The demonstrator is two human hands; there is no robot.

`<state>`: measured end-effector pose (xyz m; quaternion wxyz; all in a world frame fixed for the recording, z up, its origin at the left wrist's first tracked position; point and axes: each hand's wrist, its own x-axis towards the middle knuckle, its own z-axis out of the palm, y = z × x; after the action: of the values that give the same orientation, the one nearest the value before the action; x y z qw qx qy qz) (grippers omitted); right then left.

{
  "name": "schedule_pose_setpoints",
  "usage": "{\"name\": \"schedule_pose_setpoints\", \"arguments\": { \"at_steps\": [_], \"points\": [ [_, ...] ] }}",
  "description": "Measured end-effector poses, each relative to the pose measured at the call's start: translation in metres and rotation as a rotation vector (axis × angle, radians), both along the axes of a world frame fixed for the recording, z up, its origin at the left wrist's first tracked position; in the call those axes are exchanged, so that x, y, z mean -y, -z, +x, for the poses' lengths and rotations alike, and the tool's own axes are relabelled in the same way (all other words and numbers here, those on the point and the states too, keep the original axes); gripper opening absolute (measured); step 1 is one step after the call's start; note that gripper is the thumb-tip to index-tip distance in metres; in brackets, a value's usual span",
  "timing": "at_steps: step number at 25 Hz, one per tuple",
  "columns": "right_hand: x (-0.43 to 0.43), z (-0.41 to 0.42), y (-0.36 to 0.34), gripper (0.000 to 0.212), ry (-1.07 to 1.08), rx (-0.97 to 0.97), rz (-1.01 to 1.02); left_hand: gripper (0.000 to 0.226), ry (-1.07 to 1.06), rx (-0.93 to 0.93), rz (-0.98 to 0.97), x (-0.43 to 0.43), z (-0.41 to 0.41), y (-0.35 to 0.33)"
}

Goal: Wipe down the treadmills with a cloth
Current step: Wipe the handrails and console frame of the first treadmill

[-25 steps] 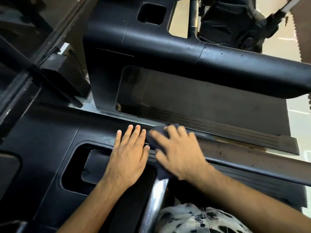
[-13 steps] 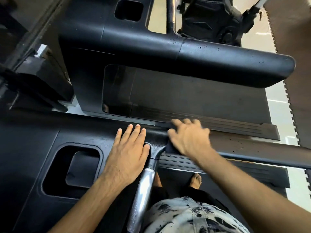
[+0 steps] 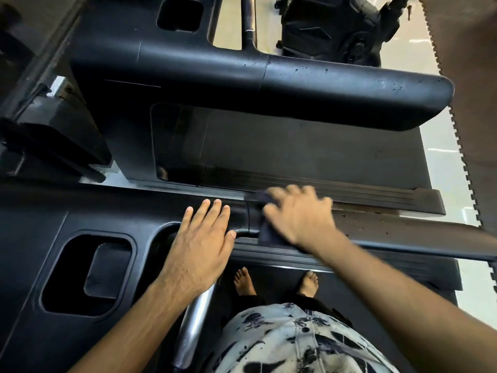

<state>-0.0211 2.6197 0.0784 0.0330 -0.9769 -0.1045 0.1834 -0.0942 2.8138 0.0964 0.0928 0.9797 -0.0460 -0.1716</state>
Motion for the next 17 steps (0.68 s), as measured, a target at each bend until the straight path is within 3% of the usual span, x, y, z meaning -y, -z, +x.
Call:
{"name": "schedule_pose_setpoints", "arguments": {
  "at_steps": [2,6,9,10,13,14,17],
  "points": [
    [0.008,0.012,0.003,0.050,0.168,-0.093,-0.071,0.058,0.009,-0.026,-0.003,0.002,-0.001,-0.001],
    [-0.002,-0.031,-0.007,0.049,-0.124,0.054,0.097,0.058,0.050,-0.034,-0.008,0.017,0.007,-0.003],
    [0.037,0.011,-0.004,0.045,0.206,-0.103,0.034,0.057,0.066,-0.065,-0.031,0.031,0.008,-0.003],
    [0.038,0.008,-0.005,0.044,0.222,-0.097,-0.006,0.059,0.068,-0.072,-0.025,0.036,0.007,-0.002],
    [0.019,-0.037,-0.006,0.051,-0.122,0.076,0.122,0.076,0.072,-0.046,-0.024,0.049,0.009,-0.001],
    [0.030,-0.034,-0.007,0.052,-0.184,0.056,0.105,0.076,0.071,-0.046,-0.032,0.052,0.011,0.000],
    [0.071,0.011,-0.005,0.045,0.255,-0.110,-0.013,0.059,0.066,-0.071,-0.057,0.063,0.012,-0.001]
  ]
}}
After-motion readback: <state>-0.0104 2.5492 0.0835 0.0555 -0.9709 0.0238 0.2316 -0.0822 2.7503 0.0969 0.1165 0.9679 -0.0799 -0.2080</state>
